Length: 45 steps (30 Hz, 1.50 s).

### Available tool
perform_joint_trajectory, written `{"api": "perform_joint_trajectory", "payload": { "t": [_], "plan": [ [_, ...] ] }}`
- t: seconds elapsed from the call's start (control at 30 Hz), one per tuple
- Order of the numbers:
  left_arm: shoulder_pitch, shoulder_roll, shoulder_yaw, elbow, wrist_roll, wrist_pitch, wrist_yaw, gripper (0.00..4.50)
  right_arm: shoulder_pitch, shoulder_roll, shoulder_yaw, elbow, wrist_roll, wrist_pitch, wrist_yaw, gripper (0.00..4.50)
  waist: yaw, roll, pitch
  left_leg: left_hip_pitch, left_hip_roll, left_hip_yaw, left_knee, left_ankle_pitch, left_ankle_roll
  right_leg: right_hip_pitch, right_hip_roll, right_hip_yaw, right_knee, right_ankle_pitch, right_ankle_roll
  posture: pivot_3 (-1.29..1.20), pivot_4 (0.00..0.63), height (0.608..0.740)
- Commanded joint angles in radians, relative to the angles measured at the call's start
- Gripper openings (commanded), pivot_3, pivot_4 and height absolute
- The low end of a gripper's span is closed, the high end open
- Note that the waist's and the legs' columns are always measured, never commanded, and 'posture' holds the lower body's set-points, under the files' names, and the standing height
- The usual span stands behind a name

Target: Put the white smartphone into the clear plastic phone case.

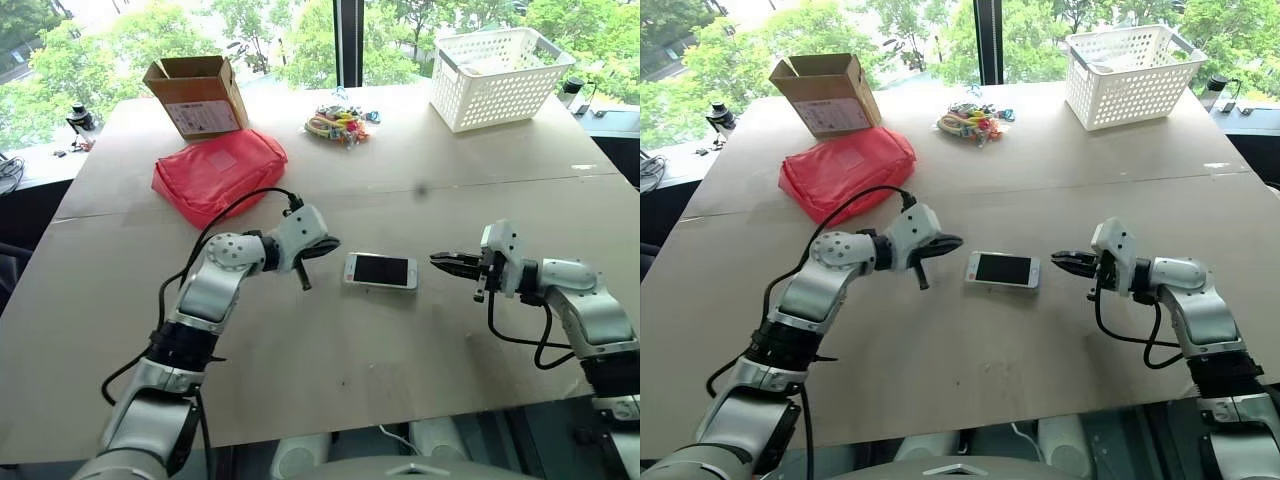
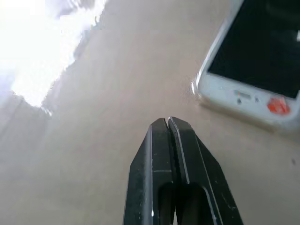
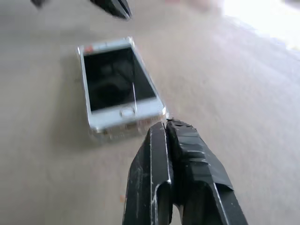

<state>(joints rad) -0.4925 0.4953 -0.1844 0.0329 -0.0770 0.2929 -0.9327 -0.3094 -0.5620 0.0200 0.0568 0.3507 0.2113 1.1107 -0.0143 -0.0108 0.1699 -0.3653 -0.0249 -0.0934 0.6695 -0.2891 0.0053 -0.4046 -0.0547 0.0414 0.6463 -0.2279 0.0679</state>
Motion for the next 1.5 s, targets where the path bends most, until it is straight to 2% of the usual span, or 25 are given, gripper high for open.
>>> {"api": "perform_joint_trajectory", "payload": {
  "t": [0.03,0.3,0.57,0.67,0.77,0.83,0.93,1.0,1.13,1.2,1.23,1.27,1.3,1.33,1.37,1.4,1.5],
  "plan": [
    [0.029,-0.029,-0.030,-0.084,-0.082,0.002,-0.067,0.00,0.014,0.045,-0.018,0.012,0.083,-0.031,0.060,0.01,-0.001,0.000,0.000,0.000,0.000,-0.001,0.000,0.000,0.000,0.000,0.000,0.001,0.000,0.000,0.000,0.00,0.150,0.740],
    [0.057,0.007,-0.135,-0.015,0.004,-0.041,-0.092,0.00,-0.020,0.130,-0.014,0.177,0.090,-0.117,0.107,0.01,-0.004,0.000,0.000,-0.004,-0.002,0.000,-0.001,0.000,0.000,-0.007,0.000,0.003,0.002,0.000,0.000,0.00,0.150,0.740],
    [0.068,0.026,-0.151,0.033,0.036,-0.083,-0.087,0.00,-0.057,0.126,0.093,0.354,-0.081,-0.203,0.107,0.01,-0.007,0.001,-0.003,0.000,-0.003,0.003,-0.001,0.000,0.000,-0.006,0.000,0.006,0.006,0.000,0.000,0.00,0.150,0.740],
    [0.067,0.027,-0.149,0.036,0.035,-0.084,-0.083,0.00,-0.062,0.118,0.132,0.445,-0.144,-0.159,0.068,0.01,-0.015,0.000,-0.007,0.006,-0.003,0.004,-0.001,0.000,0.000,-0.001,0.001,0.005,0.006,0.000,0.000,0.00,0.150,0.740],
    [0.071,0.026,-0.150,0.037,0.039,-0.089,-0.079,0.00,-0.060,0.081,0.239,0.525,-0.264,-0.132,0.061,0.01,-0.024,0.000,-0.011,0.019,-0.002,0.004,-0.002,0.000,0.000,0.014,0.001,0.005,0.005,-0.001,0.000,0.00,0.150,0.740],
    [0.072,0.025,-0.150,0.037,0.042,-0.089,-0.076,0.00,-0.064,0.080,0.266,0.546,-0.280,-0.104,0.058,0.01,-0.026,-0.001,-0.019,0.028,-0.001,0.004,-0.003,0.000,0.000,0.027,0.002,0.002,-0.002,-0.006,0.000,0.00,0.150,0.740],
    [0.073,0.021,-0.148,0.036,0.046,-0.086,-0.075,0.00,-0.077,0.096,0.280,0.560,-0.280,-0.064,0.052,0.01,-0.024,-0.009,-0.027,0.038,0.000,0.002,-0.004,-0.001,0.000,0.035,0.002,0.001,-0.003,-0.007,0.001,0.00,0.150,0.740],
    [0.075,0.018,-0.147,0.033,0.048,-0.082,-0.073,0.00,-0.079,0.096,0.303,0.563,-0.304,-0.086,0.054,0.01,-0.024,-0.010,-0.033,0.039,0.001,-0.001,-0.004,-0.001,0.000,0.036,0.002,0.002,-0.004,-0.007,0.001,0.00,0.150,0.740],
    [0.071,0.004,-0.124,0.037,0.033,-0.083,-0.059,0.00,-0.106,0.173,0.176,0.536,-0.170,-0.121,0.034,0.01,-0.029,-0.013,-0.038,0.039,0.001,-0.003,-0.004,-0.001,0.000,0.036,0.002,0.002,-0.004,-0.007,0.001,0.00,0.150,0.740],
    [0.074,-0.013,-0.089,0.027,-0.002,-0.078,-0.047,0.00,-0.108,0.185,0.110,0.466,-0.077,-0.080,0.075,0.01,-0.031,-0.008,-0.035,0.039,0.002,-0.002,-0.004,-0.001,0.000,0.036,0.003,0.003,-0.003,-0.007,0.001,0.00,0.150,0.740],
    [0.077,-0.025,-0.062,0.018,-0.035,-0.069,-0.045,0.00,-0.102,0.184,0.084,0.426,-0.042,-0.069,0.087,0.43,-0.031,-0.004,-0.031,0.038,0.002,-0.002,-0.004,-0.001,0.000,0.035,0.003,0.003,-0.003,-0.007,0.001,0.00,0.150,0.740],
    [0.081,-0.034,-0.037,0.009,-0.069,-0.061,-0.047,0.00,-0.096,0.181,0.064,0.390,-0.015,-0.068,0.097,0.60,-0.030,0.000,-0.029,0.036,0.002,-0.002,-0.004,-0.001,0.000,0.033,0.003,0.003,-0.003,-0.006,0.002,0.00,0.150,0.740],
    [0.087,-0.036,-0.016,-0.006,-0.108,-0.048,-0.062,0.42,-0.087,0.169,0.054,0.351,0.003,-0.062,0.112,0.97,-0.030,0.002,-0.027,0.033,0.002,-0.001,-0.005,-0.001,0.000,0.029,0.003,0.004,-0.002,-0.005,0.004,0.00,0.150,0.740],
    [0.093,-0.035,0.001,-0.020,-0.138,-0.038,-0.075,0.60,-0.079,0.159,0.046,0.318,0.018,-0.056,0.124,1.48,-0.030,0.002,-0.027,0.029,0.002,-0.002,-0.005,-0.001,0.000,0.025,0.003,0.004,-0.001,-0.002,0.001,0.00,0.150,0.740],
    [0.104,-0.026,0.021,-0.036,-0.165,-0.028,-0.088,1.06,-0.075,0.143,0.032,0.281,0.036,-0.050,0.136,1.99,-0.030,0.003,-0.026,0.027,0.002,-0.002,-0.005,0.000,0.000,0.023,0.003,0.003,-0.001,-0.001,0.001,0.00,0.150,0.740],
    [0.118,-0.016,0.042,-0.049,-0.185,-0.024,-0.094,1.25,-0.072,0.123,0.013,0.247,0.052,-0.048,0.146,2.14,-0.029,0.005,-0.025,0.021,0.002,-0.003,-0.005,0.000,0.000,0.018,0.003,0.002,-0.001,-0.001,0.001,0.00,0.150,0.740],
    [0.160,0.021,0.096,-0.071,-0.225,-0.023,-0.109,2.42,-0.060,0.064,-0.024,0.186,0.078,-0.030,0.162,3.29,-0.027,0.007,-0.024,0.004,0.000,-0.003,-0.004,0.000,0.000,0.000,0.000,0.003,0.000,-0.001,0.000,0.00,0.150,0.740]
  ]
}}
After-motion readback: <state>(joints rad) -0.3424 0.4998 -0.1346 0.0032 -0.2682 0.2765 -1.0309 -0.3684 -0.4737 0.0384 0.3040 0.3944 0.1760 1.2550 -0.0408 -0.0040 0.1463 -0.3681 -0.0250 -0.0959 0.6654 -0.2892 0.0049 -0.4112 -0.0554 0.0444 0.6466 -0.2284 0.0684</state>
